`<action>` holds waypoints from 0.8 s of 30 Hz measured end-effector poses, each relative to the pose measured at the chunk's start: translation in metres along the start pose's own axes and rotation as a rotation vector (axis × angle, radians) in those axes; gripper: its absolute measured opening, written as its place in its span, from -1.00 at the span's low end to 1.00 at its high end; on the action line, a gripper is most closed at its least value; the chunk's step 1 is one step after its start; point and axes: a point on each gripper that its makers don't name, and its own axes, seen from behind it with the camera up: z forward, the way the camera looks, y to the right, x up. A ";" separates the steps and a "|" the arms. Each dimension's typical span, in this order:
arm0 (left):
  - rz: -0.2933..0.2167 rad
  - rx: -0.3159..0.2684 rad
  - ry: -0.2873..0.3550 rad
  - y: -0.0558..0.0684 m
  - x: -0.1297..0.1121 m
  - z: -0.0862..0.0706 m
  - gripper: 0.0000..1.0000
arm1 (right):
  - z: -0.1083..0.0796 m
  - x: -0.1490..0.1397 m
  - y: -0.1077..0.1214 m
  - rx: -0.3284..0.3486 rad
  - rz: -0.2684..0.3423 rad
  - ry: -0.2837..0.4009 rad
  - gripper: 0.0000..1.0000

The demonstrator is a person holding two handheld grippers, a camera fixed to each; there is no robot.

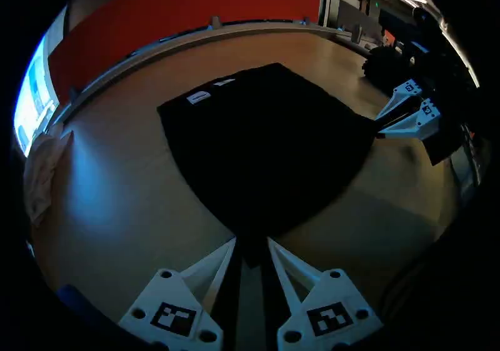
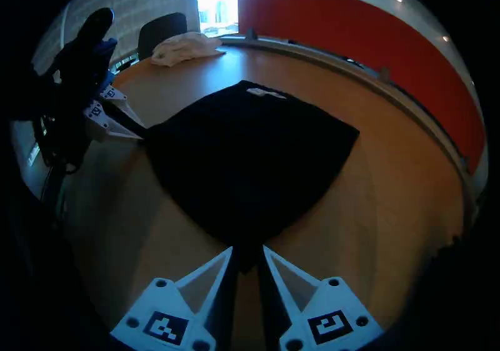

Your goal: Fold towel

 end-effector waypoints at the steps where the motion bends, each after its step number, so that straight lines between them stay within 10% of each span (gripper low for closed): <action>1: -0.007 0.000 0.003 0.000 0.001 -0.001 -0.63 | -0.001 0.001 0.001 -0.002 0.004 0.004 -0.61; 24: -0.079 0.007 0.056 0.004 0.041 -0.050 -0.63 | -0.055 0.042 0.003 -0.021 0.023 0.094 -0.62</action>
